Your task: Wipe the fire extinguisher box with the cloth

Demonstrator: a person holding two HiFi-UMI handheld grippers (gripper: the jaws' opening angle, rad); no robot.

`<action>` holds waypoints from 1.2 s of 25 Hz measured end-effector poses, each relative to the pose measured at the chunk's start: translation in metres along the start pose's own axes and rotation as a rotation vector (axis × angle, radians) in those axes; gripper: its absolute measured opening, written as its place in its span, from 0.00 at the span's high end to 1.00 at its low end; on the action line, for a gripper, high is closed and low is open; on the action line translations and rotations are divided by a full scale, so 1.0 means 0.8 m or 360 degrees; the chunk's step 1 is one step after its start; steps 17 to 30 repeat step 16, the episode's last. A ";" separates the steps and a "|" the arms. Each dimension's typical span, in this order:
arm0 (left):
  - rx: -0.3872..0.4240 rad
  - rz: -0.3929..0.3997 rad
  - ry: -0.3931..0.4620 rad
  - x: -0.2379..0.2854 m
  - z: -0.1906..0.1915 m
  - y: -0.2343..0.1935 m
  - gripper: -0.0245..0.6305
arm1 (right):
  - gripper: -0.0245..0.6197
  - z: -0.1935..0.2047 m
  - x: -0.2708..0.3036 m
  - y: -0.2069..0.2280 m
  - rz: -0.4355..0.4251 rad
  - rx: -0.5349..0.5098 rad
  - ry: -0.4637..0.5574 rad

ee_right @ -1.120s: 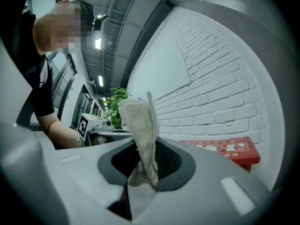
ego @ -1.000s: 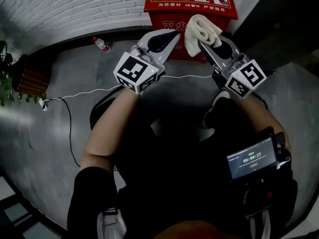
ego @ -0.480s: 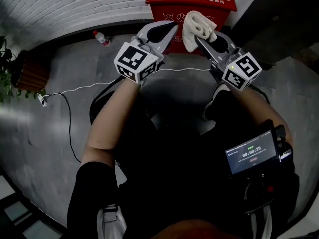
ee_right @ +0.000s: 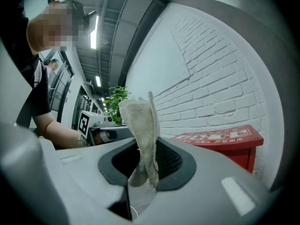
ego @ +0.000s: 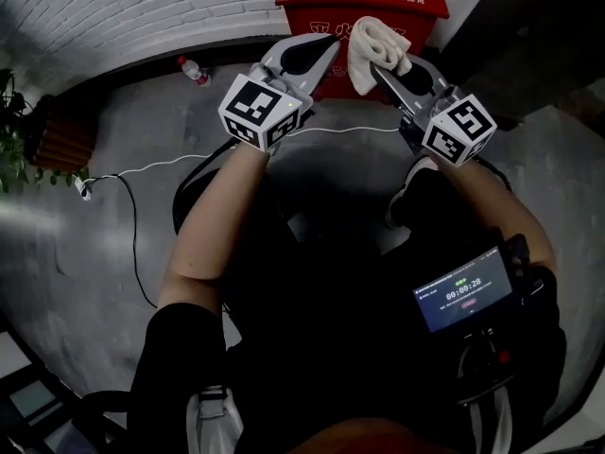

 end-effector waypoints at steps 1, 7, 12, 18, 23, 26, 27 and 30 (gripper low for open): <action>0.0000 -0.0001 0.0008 0.000 -0.001 0.000 0.96 | 0.84 -0.002 -0.001 0.001 0.0001 -0.0012 0.0000; -0.0021 0.0006 0.0028 0.001 -0.006 0.002 0.96 | 0.84 -0.012 -0.006 0.010 0.0006 -0.0031 -0.0007; -0.0022 0.0004 -0.0019 0.001 0.000 0.004 0.96 | 0.84 -0.003 -0.008 0.010 0.0003 -0.0030 -0.0031; -0.0050 0.0016 -0.0065 0.002 0.009 0.006 0.96 | 0.84 0.002 -0.009 0.006 -0.0009 -0.0038 -0.0048; -0.0050 0.0016 -0.0065 0.002 0.009 0.006 0.96 | 0.84 0.002 -0.009 0.006 -0.0009 -0.0038 -0.0048; -0.0050 0.0016 -0.0065 0.002 0.009 0.006 0.96 | 0.84 0.002 -0.009 0.006 -0.0009 -0.0038 -0.0048; -0.0050 0.0016 -0.0065 0.002 0.009 0.006 0.96 | 0.84 0.002 -0.009 0.006 -0.0009 -0.0038 -0.0048; -0.0050 0.0016 -0.0065 0.002 0.009 0.006 0.96 | 0.84 0.002 -0.009 0.006 -0.0009 -0.0038 -0.0048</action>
Point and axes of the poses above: the fingertips, and each gripper's own axes: x forward along the fingers, y to its right, z out of its underside, the point moved 10 cm from there along -x, backward along the fingers, and after that the axes turned 9 degrees about z, right-handed, at the moved point
